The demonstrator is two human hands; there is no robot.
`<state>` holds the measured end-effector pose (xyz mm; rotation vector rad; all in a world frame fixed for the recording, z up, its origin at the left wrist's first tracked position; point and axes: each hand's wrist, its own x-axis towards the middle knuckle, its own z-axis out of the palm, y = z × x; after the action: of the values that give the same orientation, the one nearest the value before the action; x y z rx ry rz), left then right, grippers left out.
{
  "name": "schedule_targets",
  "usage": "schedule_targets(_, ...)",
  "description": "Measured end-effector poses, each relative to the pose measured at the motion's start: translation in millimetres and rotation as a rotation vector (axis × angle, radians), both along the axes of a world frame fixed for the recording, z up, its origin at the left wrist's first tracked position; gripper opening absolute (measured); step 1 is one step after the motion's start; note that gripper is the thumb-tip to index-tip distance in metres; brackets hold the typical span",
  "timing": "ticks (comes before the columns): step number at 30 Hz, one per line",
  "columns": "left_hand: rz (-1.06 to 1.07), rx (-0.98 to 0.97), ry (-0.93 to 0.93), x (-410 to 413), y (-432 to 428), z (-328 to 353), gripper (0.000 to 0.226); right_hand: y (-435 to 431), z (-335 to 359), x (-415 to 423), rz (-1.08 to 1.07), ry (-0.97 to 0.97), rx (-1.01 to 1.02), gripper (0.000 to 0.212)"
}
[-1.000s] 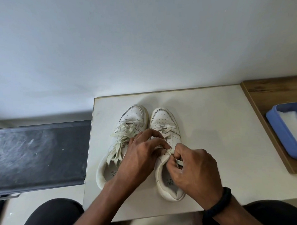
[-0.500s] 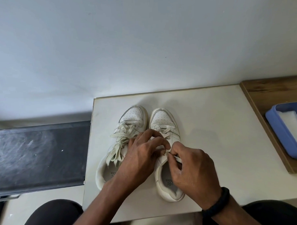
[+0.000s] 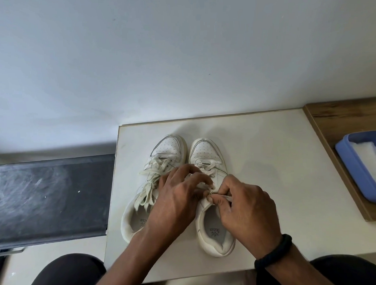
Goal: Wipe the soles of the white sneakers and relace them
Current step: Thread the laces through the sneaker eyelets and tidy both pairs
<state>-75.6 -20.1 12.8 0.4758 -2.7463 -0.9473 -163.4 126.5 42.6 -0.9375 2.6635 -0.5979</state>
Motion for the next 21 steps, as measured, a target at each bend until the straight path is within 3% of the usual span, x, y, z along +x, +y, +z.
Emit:
schedule_targets(5, 0.09, -0.287, -0.016, 1, -4, -1, 0.016, 0, -4, -4, 0.056, -0.04, -0.159, 0.028)
schedule_targets(10, 0.156, -0.434, 0.017, 1, 2, -3, 0.01, 3, -9, -10, 0.009, -0.15, -0.226, 0.017)
schedule_targets(15, 0.165, -0.337, 0.016, -2, 5, -5, 0.019, 4, -12, -15, -0.038, -0.263, -0.219, 0.012)
schedule_targets(21, 0.025, -0.137, 0.017, -1, -5, -5, 0.02, 5, -14, -19, -0.054, -0.307, -0.218, 0.013)
